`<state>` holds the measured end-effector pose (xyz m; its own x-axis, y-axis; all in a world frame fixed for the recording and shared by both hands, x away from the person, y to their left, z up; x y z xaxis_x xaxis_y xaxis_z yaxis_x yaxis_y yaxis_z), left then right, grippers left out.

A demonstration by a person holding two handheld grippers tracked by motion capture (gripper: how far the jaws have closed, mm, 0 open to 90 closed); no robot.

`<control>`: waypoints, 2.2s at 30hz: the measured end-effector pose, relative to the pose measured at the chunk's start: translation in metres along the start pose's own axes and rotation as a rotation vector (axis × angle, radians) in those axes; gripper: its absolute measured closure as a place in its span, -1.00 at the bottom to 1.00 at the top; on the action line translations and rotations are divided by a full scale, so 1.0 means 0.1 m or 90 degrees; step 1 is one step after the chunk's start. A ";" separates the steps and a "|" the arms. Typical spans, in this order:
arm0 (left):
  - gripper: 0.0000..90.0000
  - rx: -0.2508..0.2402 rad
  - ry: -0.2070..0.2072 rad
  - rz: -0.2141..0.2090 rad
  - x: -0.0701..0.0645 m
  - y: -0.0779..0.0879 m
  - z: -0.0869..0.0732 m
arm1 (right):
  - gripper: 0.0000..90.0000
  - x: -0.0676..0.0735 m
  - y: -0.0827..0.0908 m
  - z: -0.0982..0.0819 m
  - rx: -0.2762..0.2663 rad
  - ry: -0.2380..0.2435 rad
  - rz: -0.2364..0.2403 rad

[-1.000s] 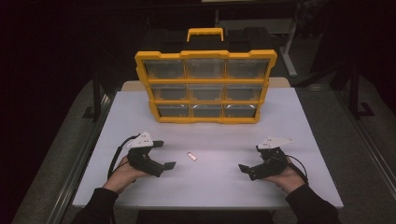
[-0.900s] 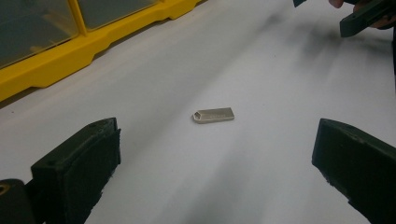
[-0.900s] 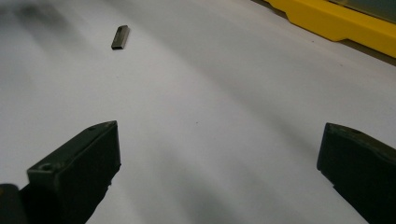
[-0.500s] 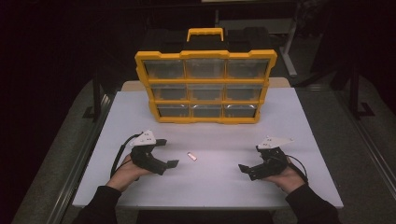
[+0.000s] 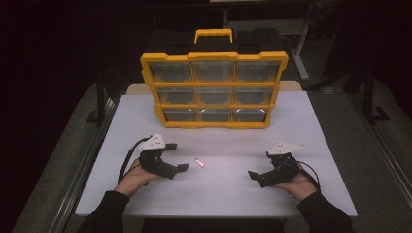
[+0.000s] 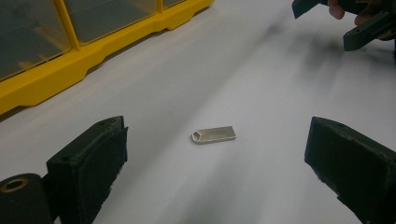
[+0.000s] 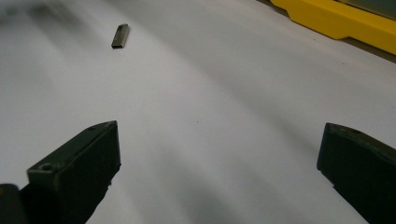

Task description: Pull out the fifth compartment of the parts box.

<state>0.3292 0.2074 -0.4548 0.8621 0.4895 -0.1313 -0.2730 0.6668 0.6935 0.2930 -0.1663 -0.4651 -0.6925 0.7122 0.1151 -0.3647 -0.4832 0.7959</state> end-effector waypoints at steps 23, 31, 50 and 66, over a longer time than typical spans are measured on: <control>-1.00 0.003 -0.010 0.012 0.00 -0.11 0.11 | -1.00 0.00 0.00 0.00 0.002 0.001 0.000; -1.00 0.000 -0.016 0.014 -0.01 -0.13 0.14 | -1.00 0.00 0.00 0.00 0.003 0.001 0.000; -1.00 -0.010 -0.017 0.015 0.01 -0.19 0.21 | -1.00 0.00 -0.01 0.00 0.004 0.001 -0.001; -1.00 -0.012 -0.020 0.011 0.02 -0.24 0.28 | -1.00 0.00 -0.01 0.00 0.005 0.001 -0.001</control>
<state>0.3496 0.1769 -0.4524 0.8704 0.4827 -0.0971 -0.2949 0.6691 0.6822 0.2933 -0.1665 -0.4658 -0.6929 0.7121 0.1136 -0.3606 -0.4786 0.8006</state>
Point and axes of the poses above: each handheld gripper's, and its own axes: y roughly backward along the jaws, z roughly out of its top, x roughly to its left, the point moved 2 cm from there along -y, roughly forward along the jaws, and after that the axes turned 13 degrees about x, right-handed, at the moved point
